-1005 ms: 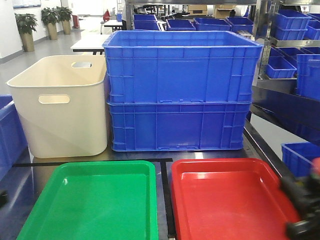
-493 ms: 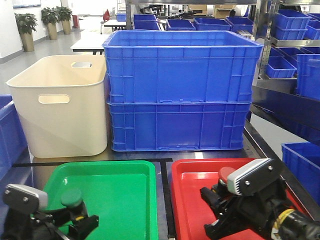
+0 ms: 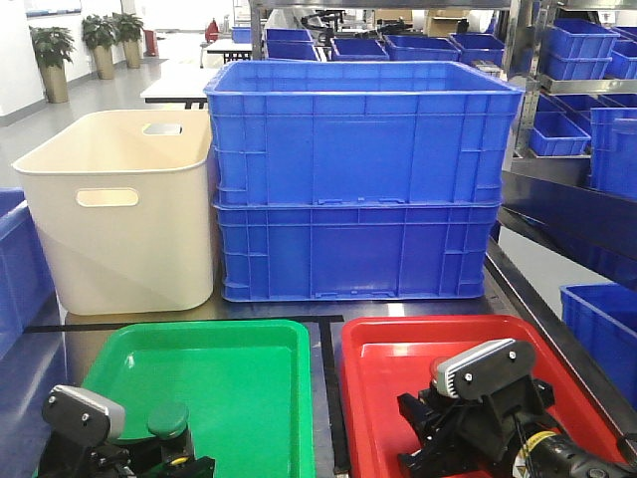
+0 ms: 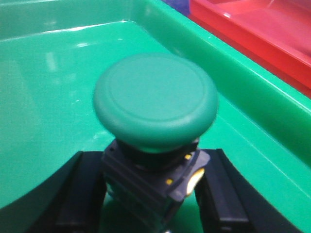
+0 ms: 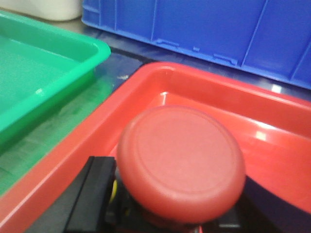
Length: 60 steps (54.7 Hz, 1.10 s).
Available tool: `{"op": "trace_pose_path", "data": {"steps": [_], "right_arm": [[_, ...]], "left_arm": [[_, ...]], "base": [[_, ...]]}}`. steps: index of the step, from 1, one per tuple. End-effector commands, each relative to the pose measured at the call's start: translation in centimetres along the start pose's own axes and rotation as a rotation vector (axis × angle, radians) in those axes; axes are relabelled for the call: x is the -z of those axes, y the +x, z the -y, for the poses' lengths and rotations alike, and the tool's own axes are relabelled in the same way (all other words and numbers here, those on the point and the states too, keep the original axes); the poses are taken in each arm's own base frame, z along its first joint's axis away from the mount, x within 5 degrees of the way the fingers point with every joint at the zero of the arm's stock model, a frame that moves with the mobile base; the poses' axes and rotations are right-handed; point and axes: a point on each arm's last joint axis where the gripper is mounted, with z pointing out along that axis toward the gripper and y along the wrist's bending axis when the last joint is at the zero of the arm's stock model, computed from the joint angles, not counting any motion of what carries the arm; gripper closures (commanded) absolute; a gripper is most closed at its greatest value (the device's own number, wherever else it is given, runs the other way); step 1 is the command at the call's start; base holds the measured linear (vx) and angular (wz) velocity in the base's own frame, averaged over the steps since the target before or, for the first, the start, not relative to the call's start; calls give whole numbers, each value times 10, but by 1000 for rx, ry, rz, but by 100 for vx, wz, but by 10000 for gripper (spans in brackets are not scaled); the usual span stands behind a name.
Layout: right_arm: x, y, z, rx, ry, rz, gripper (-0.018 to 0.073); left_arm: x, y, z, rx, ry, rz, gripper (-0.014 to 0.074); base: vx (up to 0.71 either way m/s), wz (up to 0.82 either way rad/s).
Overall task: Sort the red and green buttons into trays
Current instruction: 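Open both grippers to release the buttons into their trays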
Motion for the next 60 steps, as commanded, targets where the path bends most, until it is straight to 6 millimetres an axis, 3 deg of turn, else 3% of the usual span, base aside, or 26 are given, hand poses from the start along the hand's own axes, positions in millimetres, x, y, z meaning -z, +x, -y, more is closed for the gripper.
{"op": "trace_pose_path", "data": {"steps": [1,15,23,48,60], "right_arm": [[2,-23,3,14,13,128,320],[2,-22,4,-11,26,126,-16],[2,-22,7,-58,51,126,-113],[2,-25,7,-71,60,159,-64],[14,-43,9,-50,71,270,-43]], "left_arm": [[3,-24,6,1,42,139,244],[3,-23,5,10,38,135,79],[3,-23,5,9,38,135,68],[5,-30,9,3,79,208,71],[10,-37,10,6,77,256,71]], "base": [[0,0],[0,0],[0,0],[0,0],[0,0]]}}
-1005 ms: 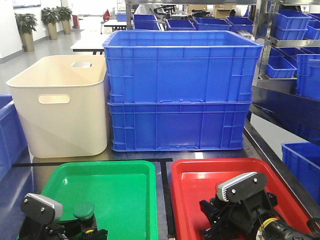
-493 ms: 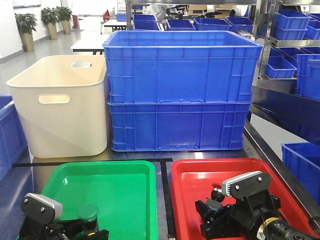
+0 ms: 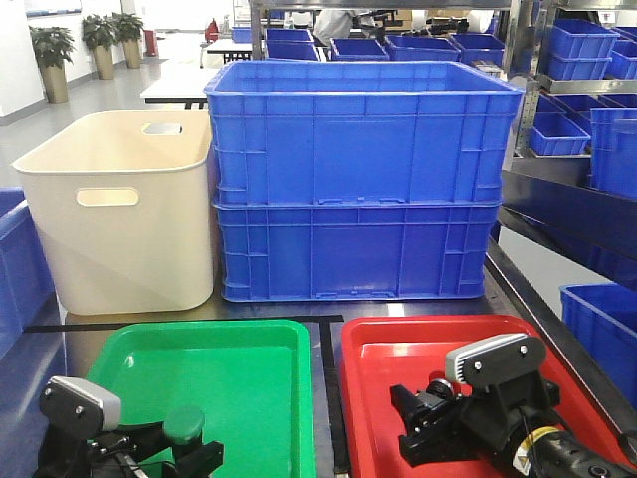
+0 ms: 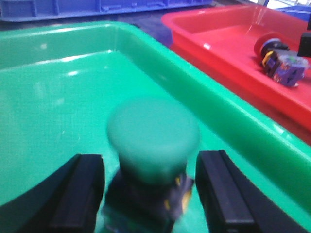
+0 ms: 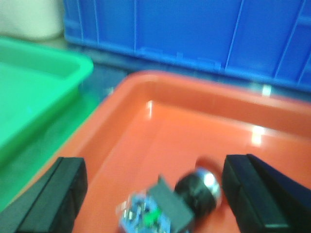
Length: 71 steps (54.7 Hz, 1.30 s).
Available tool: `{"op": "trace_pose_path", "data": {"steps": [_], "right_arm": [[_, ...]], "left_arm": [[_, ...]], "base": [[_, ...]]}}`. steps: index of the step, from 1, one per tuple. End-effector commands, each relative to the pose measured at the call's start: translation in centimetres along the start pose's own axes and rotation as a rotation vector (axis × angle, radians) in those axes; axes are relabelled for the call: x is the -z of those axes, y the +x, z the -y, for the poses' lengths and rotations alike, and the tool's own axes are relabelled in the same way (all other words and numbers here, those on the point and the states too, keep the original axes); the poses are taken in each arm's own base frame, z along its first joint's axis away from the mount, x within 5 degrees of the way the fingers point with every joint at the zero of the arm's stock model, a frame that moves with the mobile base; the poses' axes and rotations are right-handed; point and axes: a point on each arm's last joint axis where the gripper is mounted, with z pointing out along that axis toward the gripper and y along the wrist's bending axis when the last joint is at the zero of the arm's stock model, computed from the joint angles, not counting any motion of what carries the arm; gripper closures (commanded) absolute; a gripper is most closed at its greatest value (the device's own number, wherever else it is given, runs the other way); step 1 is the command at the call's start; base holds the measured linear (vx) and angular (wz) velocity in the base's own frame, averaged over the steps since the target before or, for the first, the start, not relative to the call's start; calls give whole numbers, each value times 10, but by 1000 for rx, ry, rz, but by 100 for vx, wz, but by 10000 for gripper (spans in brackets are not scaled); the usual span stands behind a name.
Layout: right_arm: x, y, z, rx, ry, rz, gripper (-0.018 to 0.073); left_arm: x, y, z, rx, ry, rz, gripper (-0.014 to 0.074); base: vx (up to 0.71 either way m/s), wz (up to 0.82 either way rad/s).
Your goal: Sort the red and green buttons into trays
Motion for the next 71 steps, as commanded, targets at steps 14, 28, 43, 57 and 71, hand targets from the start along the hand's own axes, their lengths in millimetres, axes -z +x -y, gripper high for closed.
{"op": "trace_pose_path", "data": {"steps": [14,28,43,57,71], "right_arm": [[38,-67,3,87,29,323,-35],[72,-90,4,95,42,358,-35],[139,-103,5,92,59,222,223],[207,-89,5,78,70,35,573],[233,-75,2,78,78,98,571]], "left_arm": [[26,-52,10,-68,-10,261,71],[55,-75,18,-138,-47,323,71],[115,-86,24,-126,-228,228,239],[185,-53,22,80,-496,-102,603],[217,-45,50,70,-309,-77,602]], "base": [[0,0],[0,0],[0,0],[0,0],[0,0]]}}
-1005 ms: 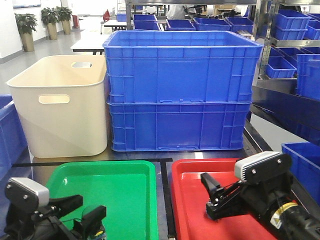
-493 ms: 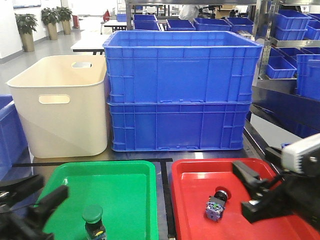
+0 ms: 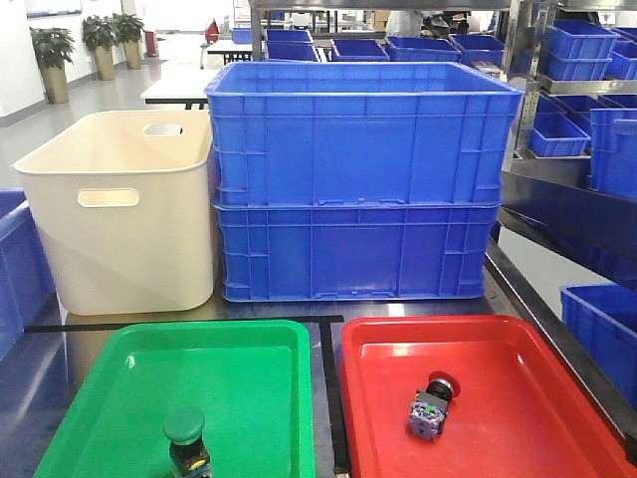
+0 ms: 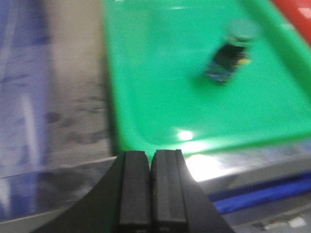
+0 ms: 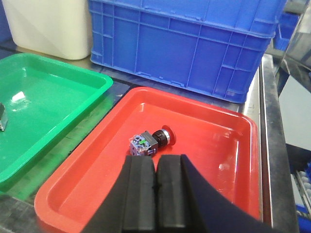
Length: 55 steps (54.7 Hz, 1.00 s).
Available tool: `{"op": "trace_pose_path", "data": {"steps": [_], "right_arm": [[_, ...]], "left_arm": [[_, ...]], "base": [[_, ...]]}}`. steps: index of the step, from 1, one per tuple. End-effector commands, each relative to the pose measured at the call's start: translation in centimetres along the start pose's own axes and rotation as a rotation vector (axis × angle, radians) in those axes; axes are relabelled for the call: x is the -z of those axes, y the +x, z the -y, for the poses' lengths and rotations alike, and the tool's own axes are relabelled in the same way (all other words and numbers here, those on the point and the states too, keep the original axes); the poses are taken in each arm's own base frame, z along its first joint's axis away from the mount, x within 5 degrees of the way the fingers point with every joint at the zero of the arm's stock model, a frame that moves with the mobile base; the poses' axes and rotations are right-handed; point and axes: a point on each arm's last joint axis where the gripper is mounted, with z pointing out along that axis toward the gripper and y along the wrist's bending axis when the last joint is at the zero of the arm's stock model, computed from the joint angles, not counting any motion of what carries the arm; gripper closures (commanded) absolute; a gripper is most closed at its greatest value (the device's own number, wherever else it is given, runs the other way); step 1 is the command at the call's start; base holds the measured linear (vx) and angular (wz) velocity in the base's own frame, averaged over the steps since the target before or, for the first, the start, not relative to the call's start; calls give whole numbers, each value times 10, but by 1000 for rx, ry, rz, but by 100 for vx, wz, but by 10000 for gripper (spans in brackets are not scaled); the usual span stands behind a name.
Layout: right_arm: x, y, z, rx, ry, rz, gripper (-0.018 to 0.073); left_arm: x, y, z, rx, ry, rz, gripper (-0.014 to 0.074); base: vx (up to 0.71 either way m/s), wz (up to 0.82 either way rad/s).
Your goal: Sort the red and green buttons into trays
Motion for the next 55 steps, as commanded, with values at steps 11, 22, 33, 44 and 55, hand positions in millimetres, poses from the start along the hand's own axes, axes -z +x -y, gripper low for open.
{"op": "trace_pose_path", "data": {"steps": [11,22,33,44,55], "right_arm": [[8,-9,1,8,10,95,571],[8,-9,1,8,10,94,571],[8,-9,1,8,10,91,571],[8,-9,1,8,10,91,571],[8,-9,1,8,10,91,571]], "left_arm": [[25,-10,9,-17,117,181,602],[25,-10,9,-17,118,182,601],[25,-10,9,-17,118,182,601],[19,1,0,-101,33,354,601],[8,56,-16,-110,-117,701,601]], "base": [[0,0],[0,0],[0,0],[0,0],[0,0]]}}
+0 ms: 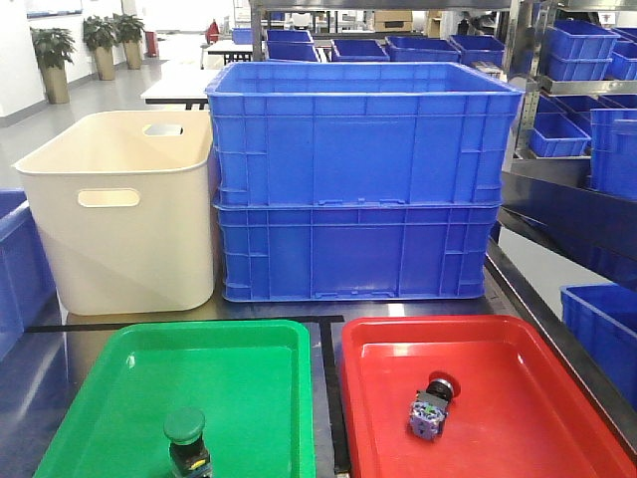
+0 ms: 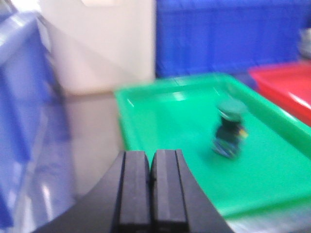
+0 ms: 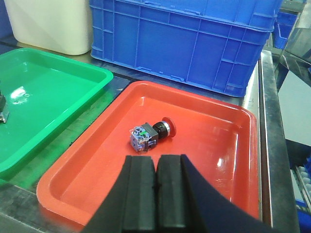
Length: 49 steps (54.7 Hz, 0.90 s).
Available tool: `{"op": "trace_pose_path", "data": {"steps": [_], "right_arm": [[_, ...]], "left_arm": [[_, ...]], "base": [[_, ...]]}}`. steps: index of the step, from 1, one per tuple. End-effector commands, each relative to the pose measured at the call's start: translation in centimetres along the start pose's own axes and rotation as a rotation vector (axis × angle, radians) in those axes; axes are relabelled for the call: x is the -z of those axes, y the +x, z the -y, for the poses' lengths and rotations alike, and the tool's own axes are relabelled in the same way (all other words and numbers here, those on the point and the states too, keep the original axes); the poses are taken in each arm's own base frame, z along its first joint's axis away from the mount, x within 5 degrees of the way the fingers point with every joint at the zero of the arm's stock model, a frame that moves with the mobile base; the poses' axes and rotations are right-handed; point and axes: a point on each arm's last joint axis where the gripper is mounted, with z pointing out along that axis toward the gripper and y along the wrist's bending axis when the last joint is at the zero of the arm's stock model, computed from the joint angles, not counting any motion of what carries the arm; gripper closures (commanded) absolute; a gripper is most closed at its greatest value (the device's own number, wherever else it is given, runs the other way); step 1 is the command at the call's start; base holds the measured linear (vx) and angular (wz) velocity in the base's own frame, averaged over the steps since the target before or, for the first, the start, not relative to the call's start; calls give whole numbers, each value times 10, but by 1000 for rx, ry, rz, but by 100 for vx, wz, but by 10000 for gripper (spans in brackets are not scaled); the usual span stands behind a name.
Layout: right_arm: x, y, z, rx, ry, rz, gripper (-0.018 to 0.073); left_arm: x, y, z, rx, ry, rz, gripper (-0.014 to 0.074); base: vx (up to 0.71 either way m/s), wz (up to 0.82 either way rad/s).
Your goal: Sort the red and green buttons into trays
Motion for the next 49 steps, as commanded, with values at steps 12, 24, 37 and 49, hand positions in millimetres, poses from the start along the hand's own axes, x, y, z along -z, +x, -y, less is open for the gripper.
{"op": "trace_pose_path", "data": {"steps": [12,24,37,49], "right_arm": [[4,-16,2,9,10,101,571],[3,-16,2,9,10,102,571],[3,-16,2,9,10,102,571],[3,-16,2,9,10,102,571]], "left_arm": [[-1,34,-4,-86,-79,141,601],[-1,35,-4,-101,-80,137,601],[-1,35,-4,-103,-80,137,601],[-1,35,-4,-103,-80,137,601]], "base": [[0,0],[0,0],[0,0],[0,0]]}}
